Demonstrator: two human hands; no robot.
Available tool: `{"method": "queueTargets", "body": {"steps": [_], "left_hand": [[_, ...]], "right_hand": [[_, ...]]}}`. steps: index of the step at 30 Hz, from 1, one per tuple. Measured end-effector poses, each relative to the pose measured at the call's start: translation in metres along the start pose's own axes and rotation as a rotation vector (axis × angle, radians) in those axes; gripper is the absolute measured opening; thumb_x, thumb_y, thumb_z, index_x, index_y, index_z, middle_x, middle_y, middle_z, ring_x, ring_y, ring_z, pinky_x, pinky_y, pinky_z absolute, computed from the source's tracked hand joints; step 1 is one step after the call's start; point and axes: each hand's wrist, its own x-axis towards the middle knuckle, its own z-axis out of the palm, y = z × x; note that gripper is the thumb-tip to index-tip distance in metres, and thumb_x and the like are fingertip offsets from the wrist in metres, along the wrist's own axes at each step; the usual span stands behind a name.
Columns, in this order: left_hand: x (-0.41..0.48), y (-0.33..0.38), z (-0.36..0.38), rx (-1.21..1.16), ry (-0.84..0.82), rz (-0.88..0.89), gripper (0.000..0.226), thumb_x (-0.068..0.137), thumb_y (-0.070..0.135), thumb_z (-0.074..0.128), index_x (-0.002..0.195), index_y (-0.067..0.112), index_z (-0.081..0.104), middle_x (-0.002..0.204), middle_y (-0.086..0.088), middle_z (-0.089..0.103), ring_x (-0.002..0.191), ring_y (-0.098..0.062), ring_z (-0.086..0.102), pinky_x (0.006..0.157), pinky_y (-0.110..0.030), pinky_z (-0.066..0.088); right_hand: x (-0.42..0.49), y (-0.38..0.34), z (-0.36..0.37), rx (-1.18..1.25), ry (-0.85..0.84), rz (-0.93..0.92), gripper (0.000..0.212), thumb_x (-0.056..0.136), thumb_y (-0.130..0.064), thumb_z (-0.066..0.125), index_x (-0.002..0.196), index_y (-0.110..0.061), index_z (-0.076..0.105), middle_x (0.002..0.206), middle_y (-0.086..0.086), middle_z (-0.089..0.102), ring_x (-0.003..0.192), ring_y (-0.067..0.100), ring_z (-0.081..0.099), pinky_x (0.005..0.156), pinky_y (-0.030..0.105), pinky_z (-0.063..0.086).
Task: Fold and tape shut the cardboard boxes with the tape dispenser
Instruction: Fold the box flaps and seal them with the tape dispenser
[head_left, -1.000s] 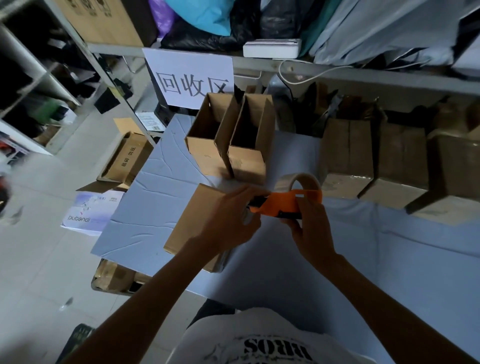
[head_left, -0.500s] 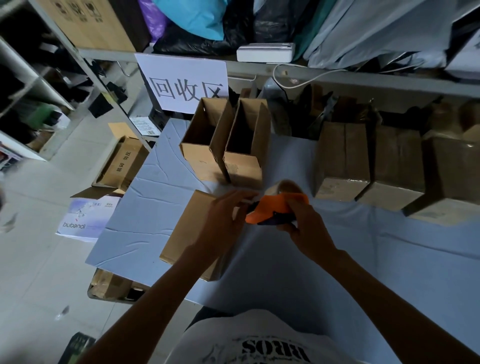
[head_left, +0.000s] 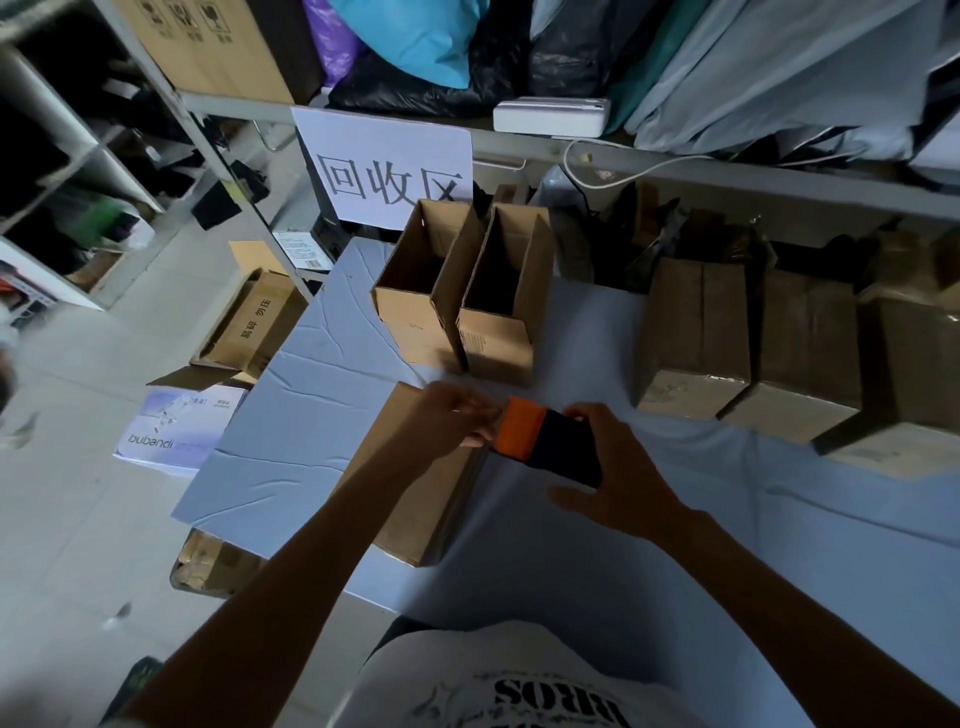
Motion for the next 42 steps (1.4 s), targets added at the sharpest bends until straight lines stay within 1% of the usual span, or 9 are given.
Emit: {"method": "queueTargets", "body": {"steps": [2, 6, 11, 15, 19, 23, 28, 39, 42], "left_hand": [[0.002, 0.002, -0.004, -0.055, -0.054, -0.033, 0.011, 0.090, 0.006, 0.061, 0.080, 0.009, 0.065, 0.070, -0.005, 0.066, 0.061, -0.006, 0.066, 0.058, -0.013, 0.052], [0.007, 0.000, -0.004, -0.040, -0.093, -0.050, 0.012, 0.091, 0.004, 0.059, 0.086, 0.010, 0.067, 0.076, -0.003, 0.067, 0.061, 0.000, 0.066, 0.058, -0.012, 0.052], [0.016, -0.004, -0.003, 0.108, -0.008, 0.004, 0.029, 0.085, -0.011, 0.055, 0.066, 0.011, 0.062, 0.066, -0.003, 0.059, 0.058, -0.006, 0.059, 0.051, -0.011, 0.049], [0.024, -0.004, 0.000, 0.280, 0.040, 0.038, 0.021, 0.082, -0.013, 0.051, 0.079, -0.001, 0.067, 0.066, -0.004, 0.060, 0.060, -0.011, 0.059, 0.057, -0.022, 0.050], [0.037, -0.011, -0.034, 0.341, 0.204, 0.069, 0.017, 0.088, 0.000, 0.055, 0.091, -0.004, 0.072, 0.082, -0.013, 0.070, 0.072, -0.019, 0.063, 0.071, -0.031, 0.053], [0.038, -0.025, -0.047, 0.296, 0.125, 0.029, 0.009, 0.087, 0.009, 0.066, 0.090, 0.004, 0.072, 0.088, -0.015, 0.072, 0.074, -0.021, 0.070, 0.073, -0.031, 0.057], [0.045, -0.034, -0.032, 0.251, 0.094, 0.026, 0.013, 0.083, 0.006, 0.069, 0.095, 0.004, 0.074, 0.097, -0.011, 0.072, 0.094, -0.023, 0.067, 0.091, -0.038, 0.050], [0.063, -0.038, -0.026, 0.345, -0.020, 0.069, 0.015, 0.083, 0.016, 0.072, 0.096, 0.009, 0.073, 0.094, -0.002, 0.071, 0.091, -0.013, 0.065, 0.083, -0.028, 0.045], [0.066, -0.042, -0.023, 0.407, 0.000, 0.081, 0.018, 0.083, 0.017, 0.072, 0.099, 0.010, 0.073, 0.100, -0.005, 0.071, 0.095, -0.016, 0.065, 0.087, -0.031, 0.048]], "right_hand": [[0.002, -0.003, 0.000, -0.076, 0.046, -0.005, 0.075, 0.063, -0.041, 0.084, 0.122, -0.015, 0.046, 0.108, -0.003, 0.054, 0.093, 0.013, 0.056, 0.076, 0.024, 0.046], [0.006, -0.009, -0.001, -0.142, 0.137, -0.008, 0.063, 0.066, -0.044, 0.082, 0.115, -0.017, 0.053, 0.099, -0.006, 0.059, 0.081, 0.009, 0.058, 0.068, 0.019, 0.047], [0.012, -0.012, -0.004, -0.183, 0.119, -0.028, 0.058, 0.067, -0.050, 0.079, 0.109, -0.017, 0.058, 0.091, -0.013, 0.055, 0.076, 0.005, 0.057, 0.064, 0.007, 0.038], [0.023, -0.017, -0.008, -0.224, 0.094, -0.069, 0.056, 0.067, -0.050, 0.079, 0.107, -0.016, 0.059, 0.088, -0.007, 0.060, 0.072, 0.006, 0.056, 0.061, 0.007, 0.037], [0.015, -0.004, -0.026, -0.289, 0.099, 0.014, 0.049, 0.067, -0.051, 0.078, 0.101, -0.021, 0.058, 0.081, -0.010, 0.057, 0.066, 0.004, 0.055, 0.057, 0.009, 0.036], [0.002, 0.010, -0.031, -0.313, 0.079, 0.067, 0.049, 0.066, -0.052, 0.078, 0.097, -0.020, 0.058, 0.080, -0.008, 0.060, 0.067, 0.007, 0.058, 0.057, 0.017, 0.046], [-0.008, 0.021, -0.028, -0.331, 0.068, 0.139, 0.050, 0.067, -0.054, 0.077, 0.098, -0.018, 0.061, 0.081, -0.006, 0.063, 0.072, 0.010, 0.061, 0.062, 0.025, 0.050], [-0.009, 0.032, -0.026, -0.370, 0.033, 0.238, 0.051, 0.063, -0.065, 0.071, 0.093, -0.027, 0.054, 0.077, -0.014, 0.057, 0.068, 0.004, 0.056, 0.058, 0.017, 0.042], [-0.008, 0.033, -0.026, -0.368, 0.012, 0.265, 0.053, 0.064, -0.066, 0.069, 0.095, -0.025, 0.055, 0.080, -0.011, 0.059, 0.070, 0.006, 0.058, 0.062, 0.024, 0.048]]}}
